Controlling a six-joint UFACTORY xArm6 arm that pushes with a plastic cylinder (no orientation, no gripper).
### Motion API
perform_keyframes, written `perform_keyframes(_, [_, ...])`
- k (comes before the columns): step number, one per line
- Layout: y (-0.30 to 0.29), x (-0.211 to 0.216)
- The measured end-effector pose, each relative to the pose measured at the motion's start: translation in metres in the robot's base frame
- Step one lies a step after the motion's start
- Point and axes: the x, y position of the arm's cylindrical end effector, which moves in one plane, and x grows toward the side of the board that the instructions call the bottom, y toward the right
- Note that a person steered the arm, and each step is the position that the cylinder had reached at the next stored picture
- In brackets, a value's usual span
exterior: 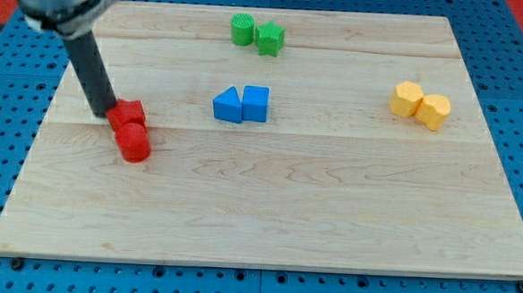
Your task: Separate the red blocks from each other
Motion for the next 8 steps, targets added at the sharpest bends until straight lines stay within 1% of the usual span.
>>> perform_keyframes(1, [0.0, -0.002])
perform_keyframes(2, [-0.003, -0.056])
perform_keyframes(3, [0.041, 0.025])
perform_keyframes(4, [0.031, 0.059])
perform_keyframes(5, [0.015, 0.055])
perform_keyframes(6, [0.057, 0.024])
perform_keyframes(7, [0.134, 0.074])
perform_keyframes(8, [0.141, 0.097])
